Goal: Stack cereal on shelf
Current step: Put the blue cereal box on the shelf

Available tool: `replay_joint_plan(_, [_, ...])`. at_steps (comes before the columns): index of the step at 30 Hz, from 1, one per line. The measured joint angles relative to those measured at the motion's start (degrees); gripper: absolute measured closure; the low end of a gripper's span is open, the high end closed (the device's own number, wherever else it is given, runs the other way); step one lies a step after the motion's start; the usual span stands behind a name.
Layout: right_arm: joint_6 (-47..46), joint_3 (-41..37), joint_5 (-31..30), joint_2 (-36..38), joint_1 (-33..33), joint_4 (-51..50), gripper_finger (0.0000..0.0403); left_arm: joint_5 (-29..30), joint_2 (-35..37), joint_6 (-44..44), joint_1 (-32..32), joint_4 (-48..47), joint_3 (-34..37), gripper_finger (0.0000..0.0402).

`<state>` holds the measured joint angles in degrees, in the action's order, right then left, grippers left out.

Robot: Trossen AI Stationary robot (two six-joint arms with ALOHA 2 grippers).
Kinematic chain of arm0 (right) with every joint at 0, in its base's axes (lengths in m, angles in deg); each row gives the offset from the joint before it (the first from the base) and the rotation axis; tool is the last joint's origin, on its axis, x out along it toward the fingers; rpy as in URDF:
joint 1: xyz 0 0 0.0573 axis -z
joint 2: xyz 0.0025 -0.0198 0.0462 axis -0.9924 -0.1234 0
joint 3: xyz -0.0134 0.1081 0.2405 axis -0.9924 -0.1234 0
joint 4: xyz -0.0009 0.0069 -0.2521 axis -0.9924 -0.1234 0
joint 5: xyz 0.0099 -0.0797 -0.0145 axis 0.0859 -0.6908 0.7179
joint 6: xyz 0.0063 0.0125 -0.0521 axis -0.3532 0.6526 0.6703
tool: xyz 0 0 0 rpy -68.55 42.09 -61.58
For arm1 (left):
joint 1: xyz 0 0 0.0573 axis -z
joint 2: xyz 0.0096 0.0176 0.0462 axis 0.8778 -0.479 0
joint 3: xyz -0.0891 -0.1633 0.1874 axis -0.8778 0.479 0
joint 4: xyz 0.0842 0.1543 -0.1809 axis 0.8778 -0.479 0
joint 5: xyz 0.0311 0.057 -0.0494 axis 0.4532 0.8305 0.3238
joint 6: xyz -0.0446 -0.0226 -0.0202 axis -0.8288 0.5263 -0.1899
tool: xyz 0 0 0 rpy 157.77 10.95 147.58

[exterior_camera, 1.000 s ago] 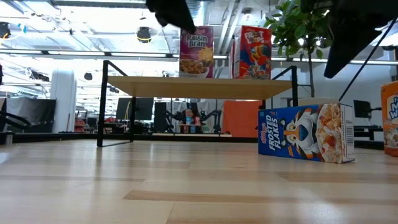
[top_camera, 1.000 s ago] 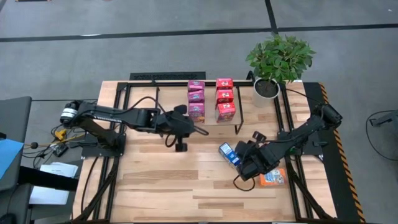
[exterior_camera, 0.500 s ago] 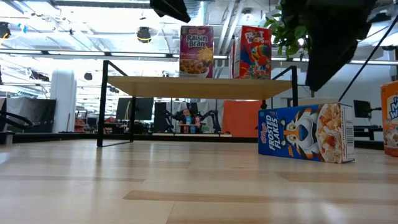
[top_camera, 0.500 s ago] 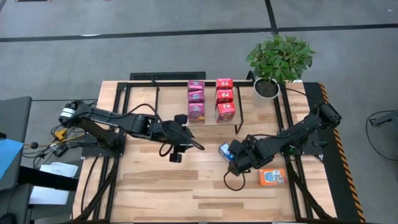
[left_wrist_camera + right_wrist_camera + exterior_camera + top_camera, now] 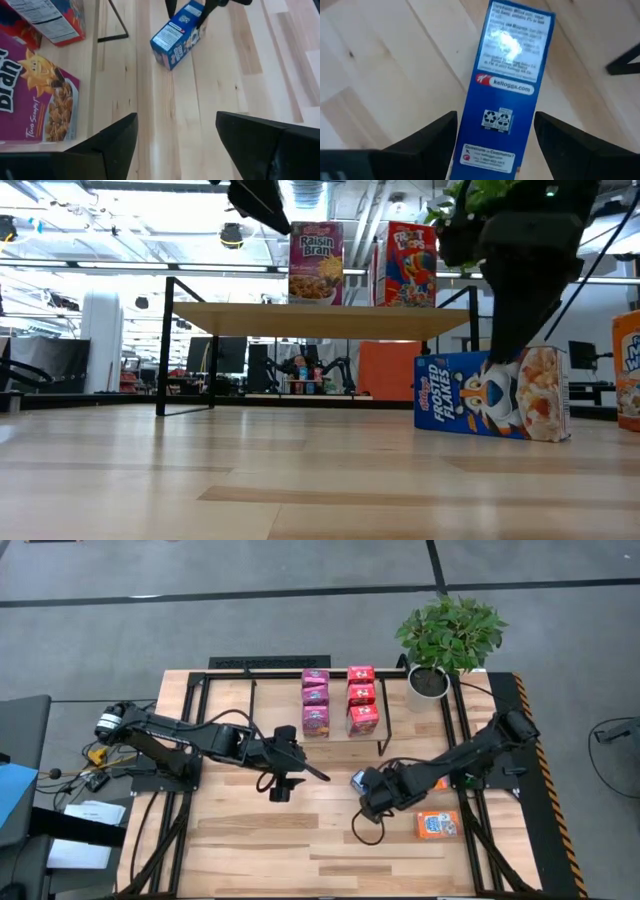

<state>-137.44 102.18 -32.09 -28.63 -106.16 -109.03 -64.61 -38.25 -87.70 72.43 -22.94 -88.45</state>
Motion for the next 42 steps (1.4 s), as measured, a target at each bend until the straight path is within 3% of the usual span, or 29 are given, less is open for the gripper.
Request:
replay_joint_plan(12, [-2.34,0.00,0.03,-0.72,0.97,-0.14,0.0123,0.45,-0.02,-2.50,0.00,-1.31,0.24,0.0141])
replay_joint_plan(25, [-0.86,0.01,-0.09,-0.72,0.26,0.54,0.0249,0.45,-0.02,-3.38,0.00,-1.26,0.24,0.0141])
replay_joint_plan(28, [1.60,0.02,-1.08,-0.72,-0.36,3.12,0.0253,-0.12,-0.02,-2.68,0.00,-0.74,0.24,0.0141])
replay_joint_plan(34, [6.26,0.01,-6.27,-0.68,-2.62,9.96,0.0235,-7.80,1.50,0.70,0.02,4.04,0.27,0.0141])
replay_joint_plan(42, [16.08,0.02,-11.48,0.78,-5.33,20.56,0.0234,-7.15,10.17,4.36,-0.24,11.04,2.87,0.0140])
